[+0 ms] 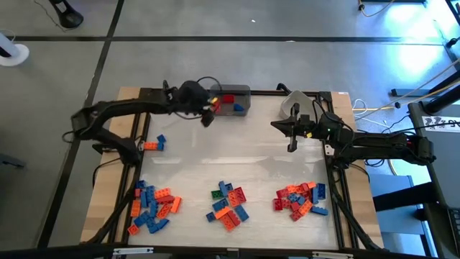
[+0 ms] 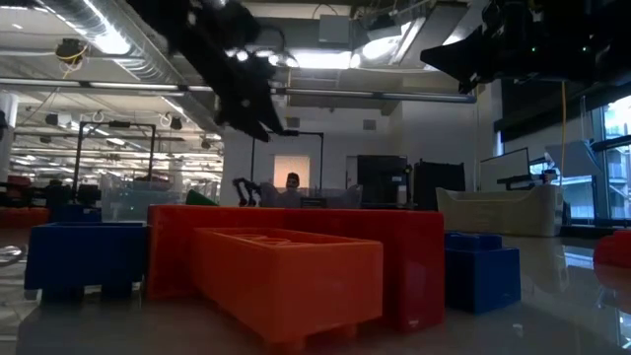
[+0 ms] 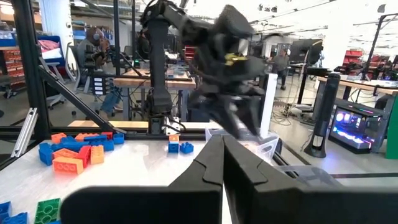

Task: Sort blocks by size

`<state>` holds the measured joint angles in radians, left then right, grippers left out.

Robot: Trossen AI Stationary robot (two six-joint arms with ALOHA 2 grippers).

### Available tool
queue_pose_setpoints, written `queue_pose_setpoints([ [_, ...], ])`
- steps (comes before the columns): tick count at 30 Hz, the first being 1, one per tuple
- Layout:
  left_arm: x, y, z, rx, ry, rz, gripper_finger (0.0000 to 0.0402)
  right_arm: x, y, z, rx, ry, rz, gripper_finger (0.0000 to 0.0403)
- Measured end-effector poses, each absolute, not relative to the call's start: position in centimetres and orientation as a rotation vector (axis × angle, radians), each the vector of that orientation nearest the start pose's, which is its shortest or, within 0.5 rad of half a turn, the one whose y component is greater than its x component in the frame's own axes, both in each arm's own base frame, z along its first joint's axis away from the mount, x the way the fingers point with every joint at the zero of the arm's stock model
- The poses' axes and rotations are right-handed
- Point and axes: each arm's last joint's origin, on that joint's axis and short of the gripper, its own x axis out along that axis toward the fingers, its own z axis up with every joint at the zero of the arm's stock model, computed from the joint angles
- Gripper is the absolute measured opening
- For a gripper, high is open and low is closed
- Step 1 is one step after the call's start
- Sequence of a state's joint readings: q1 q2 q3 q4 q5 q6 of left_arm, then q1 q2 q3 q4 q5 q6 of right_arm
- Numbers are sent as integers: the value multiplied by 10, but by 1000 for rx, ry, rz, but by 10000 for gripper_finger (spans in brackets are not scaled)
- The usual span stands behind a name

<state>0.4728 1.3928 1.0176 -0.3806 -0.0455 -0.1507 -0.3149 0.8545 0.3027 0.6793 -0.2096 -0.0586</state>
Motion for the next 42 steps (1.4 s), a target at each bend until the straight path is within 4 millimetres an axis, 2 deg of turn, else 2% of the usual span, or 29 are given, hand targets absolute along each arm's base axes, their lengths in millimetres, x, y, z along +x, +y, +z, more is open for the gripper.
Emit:
queue_pose_setpoints([
  [4,244,101,274,-356,803,544,237,175,-51,237,-91,-120,-108,5],
  [8,226,72,274,-428,957,565,237,175,-51,237,-91,-120,-108,5],
  [13,212,44,262,-473,1157,640,237,175,-51,237,-91,-120,-108,5],
  [18,198,24,239,-494,1306,688,237,175,-51,237,-85,-120,-108,5],
  [25,185,12,215,-519,1396,762,237,175,-51,237,-83,-120,-108,5],
  [34,165,11,187,-511,1519,830,237,175,-51,237,-83,-120,-108,5],
  [42,155,13,172,-495,1567,832,237,175,-51,237,-83,-120,-108,5],
])
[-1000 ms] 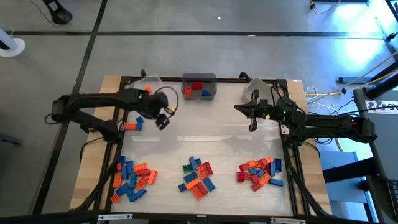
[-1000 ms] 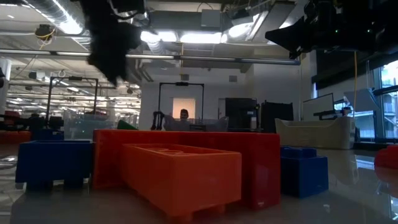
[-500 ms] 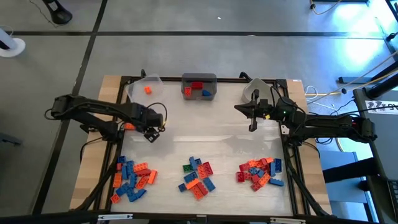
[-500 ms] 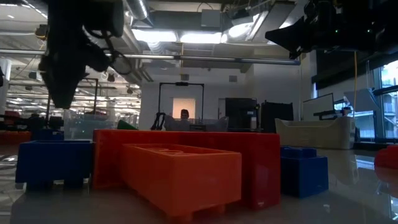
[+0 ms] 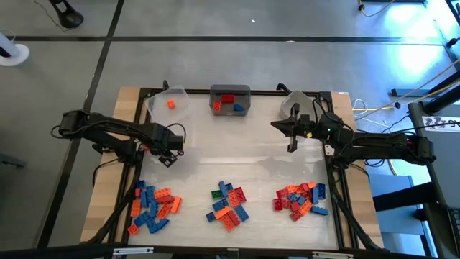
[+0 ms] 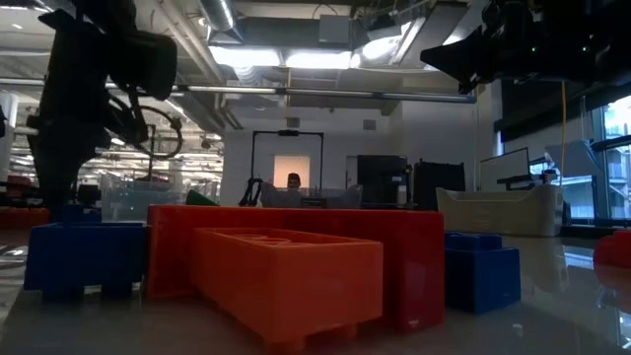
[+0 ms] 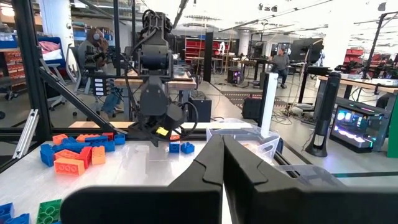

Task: Sort blocks by size

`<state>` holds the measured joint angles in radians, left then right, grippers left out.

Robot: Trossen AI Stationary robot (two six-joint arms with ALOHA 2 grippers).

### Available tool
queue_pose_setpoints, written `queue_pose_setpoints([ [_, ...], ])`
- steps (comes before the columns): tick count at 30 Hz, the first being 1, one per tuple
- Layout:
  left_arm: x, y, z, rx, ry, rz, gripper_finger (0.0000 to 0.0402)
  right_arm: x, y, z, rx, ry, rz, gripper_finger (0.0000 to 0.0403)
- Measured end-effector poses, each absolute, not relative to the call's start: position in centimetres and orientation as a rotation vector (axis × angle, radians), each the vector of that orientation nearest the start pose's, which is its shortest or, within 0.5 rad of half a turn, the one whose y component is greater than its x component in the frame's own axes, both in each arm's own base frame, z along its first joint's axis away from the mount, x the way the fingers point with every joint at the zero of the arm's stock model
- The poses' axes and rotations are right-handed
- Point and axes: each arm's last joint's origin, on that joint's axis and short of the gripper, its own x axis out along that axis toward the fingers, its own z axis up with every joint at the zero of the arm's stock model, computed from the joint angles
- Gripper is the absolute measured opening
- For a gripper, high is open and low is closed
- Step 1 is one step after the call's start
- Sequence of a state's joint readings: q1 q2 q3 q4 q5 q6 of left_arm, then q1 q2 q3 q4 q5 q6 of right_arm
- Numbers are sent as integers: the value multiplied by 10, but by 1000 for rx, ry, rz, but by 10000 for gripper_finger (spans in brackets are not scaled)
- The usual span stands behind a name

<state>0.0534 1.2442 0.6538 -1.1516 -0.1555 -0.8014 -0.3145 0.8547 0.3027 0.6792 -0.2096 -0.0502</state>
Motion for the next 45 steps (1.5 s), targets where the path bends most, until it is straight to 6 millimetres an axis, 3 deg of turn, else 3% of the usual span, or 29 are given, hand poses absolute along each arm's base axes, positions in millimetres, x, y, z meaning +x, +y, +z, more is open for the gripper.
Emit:
queue_pose_setpoints([
  [7,157,18,165,-487,1598,843,237,175,-51,238,-83,-121,-108,5],
  [20,164,38,137,-407,1833,863,237,175,-51,237,-83,-120,-107,5],
  [36,163,41,134,-325,1841,880,237,175,-51,238,-84,-121,-107,5],
  [45,167,38,134,-358,1882,711,237,175,-51,238,-84,-121,-107,5],
])
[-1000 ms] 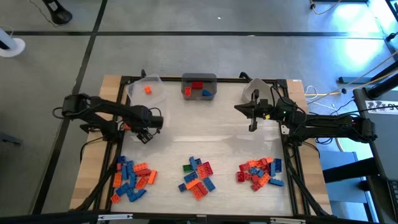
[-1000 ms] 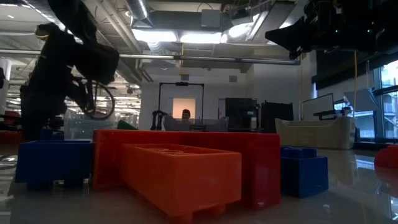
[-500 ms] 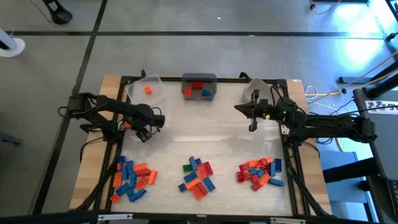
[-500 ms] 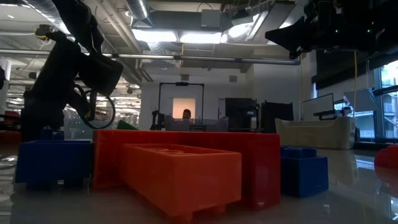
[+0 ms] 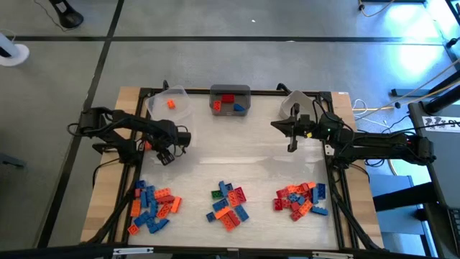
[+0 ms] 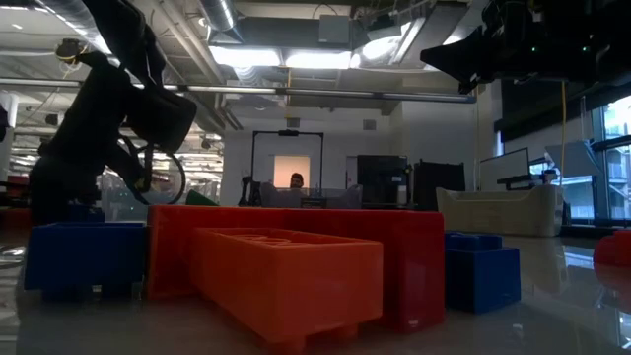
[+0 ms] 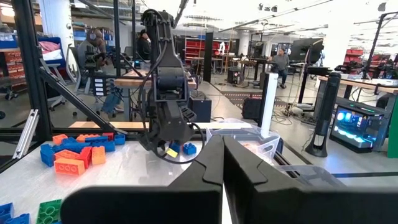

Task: Sort blocks by size

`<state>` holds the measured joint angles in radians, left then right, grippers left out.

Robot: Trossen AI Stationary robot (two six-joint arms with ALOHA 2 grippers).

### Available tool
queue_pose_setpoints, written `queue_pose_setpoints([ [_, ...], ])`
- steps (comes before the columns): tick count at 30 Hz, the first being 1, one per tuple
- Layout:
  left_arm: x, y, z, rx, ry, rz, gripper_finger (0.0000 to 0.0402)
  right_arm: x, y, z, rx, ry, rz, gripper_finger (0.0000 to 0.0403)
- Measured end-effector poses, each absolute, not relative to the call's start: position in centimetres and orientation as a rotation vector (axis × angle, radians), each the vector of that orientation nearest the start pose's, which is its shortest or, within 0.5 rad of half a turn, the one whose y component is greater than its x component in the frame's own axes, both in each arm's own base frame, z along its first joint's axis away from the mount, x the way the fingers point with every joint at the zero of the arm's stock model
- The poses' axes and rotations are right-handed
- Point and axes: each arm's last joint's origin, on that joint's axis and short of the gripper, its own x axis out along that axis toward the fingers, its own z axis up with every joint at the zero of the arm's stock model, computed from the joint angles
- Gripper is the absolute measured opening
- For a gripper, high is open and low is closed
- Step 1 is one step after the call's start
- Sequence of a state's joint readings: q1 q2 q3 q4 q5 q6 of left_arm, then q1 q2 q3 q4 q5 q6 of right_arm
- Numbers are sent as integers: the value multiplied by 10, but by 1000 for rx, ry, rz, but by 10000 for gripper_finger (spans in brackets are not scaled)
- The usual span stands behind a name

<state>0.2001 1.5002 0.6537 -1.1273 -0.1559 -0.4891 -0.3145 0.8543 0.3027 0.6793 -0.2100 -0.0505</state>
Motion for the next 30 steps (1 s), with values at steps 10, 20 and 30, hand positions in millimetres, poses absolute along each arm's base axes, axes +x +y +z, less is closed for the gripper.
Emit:
queue_pose_setpoints([
  [10,180,32,147,-446,1851,614,237,175,-51,237,-83,-120,-107,5],
  [20,190,11,149,-502,1813,490,237,175,-51,237,-83,-120,-107,5],
  [30,209,-2,176,-399,1758,484,237,175,-51,237,-83,-120,-107,5],
])
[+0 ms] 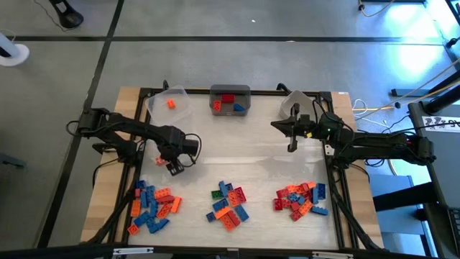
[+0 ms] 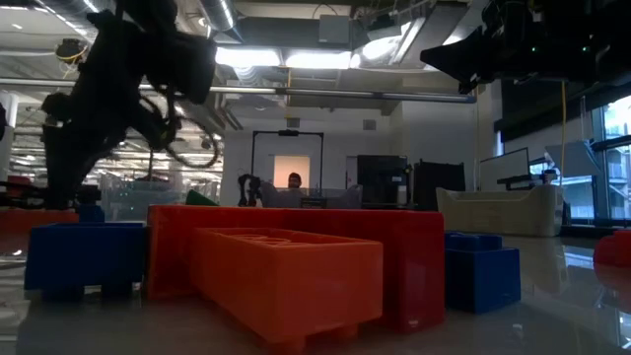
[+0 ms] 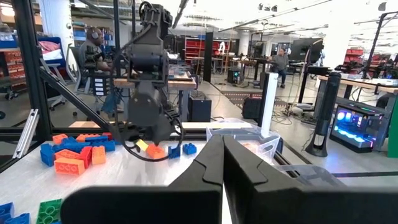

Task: Sort blocks by size

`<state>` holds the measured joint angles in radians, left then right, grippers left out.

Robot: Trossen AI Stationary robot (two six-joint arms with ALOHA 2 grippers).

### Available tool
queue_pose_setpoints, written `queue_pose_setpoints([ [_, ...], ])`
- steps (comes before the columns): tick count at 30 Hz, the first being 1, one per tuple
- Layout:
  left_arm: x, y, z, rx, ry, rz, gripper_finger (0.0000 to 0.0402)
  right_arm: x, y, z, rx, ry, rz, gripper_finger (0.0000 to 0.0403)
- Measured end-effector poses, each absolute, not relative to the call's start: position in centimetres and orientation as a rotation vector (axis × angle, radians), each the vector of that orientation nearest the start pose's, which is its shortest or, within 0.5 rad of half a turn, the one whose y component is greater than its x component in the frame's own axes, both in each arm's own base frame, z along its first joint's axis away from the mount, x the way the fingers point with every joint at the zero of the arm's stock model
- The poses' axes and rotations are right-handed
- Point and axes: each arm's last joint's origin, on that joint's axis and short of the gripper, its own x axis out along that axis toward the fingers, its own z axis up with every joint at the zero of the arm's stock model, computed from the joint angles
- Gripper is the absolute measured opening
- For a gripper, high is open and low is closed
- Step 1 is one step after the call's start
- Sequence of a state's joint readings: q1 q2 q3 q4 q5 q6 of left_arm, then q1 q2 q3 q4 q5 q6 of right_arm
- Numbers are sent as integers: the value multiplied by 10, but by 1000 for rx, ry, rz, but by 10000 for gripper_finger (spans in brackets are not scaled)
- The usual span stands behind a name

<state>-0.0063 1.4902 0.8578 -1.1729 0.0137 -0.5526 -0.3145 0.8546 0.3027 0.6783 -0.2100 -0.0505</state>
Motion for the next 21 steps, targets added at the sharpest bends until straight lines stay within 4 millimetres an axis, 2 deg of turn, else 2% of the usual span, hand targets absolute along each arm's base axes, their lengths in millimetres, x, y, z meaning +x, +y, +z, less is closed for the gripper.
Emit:
queue_pose_setpoints([
  [6,199,0,177,-302,1837,559,237,175,-51,237,-82,-116,-107,5],
  [11,191,5,168,-304,1870,565,237,175,-51,236,-78,-101,-107,5],
  [21,191,12,155,-357,1828,529,237,175,-51,235,-78,-100,-107,5],
])
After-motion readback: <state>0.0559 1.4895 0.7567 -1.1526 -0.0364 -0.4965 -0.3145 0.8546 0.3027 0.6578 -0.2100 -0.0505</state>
